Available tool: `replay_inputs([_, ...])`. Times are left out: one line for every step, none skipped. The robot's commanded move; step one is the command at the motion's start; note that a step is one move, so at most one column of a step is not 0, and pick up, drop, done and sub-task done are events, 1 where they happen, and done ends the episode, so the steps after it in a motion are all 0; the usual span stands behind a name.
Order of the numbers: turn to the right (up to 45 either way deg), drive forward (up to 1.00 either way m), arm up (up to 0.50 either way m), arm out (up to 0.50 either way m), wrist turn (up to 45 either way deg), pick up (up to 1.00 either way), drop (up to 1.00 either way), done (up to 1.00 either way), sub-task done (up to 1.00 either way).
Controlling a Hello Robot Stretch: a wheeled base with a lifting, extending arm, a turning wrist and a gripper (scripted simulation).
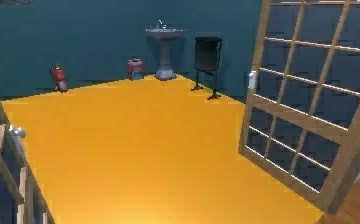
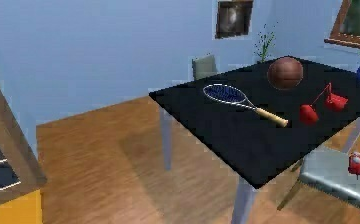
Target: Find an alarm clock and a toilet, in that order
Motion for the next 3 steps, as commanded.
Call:
replay_inputs([-24.0, 0.0, 0.0, 0.0, 0.0, 0.0, 0.0, 0.0, 0.0])
replay_inputs([0.0, 1.0, 0.0, 0.0, 0.0, 0.0, 0.0, 0.0, 0.0])
replay_inputs([-9.0, 0.0, 0.0, 0.0, 0.0, 0.0, 0.0, 0.0, 0.0])
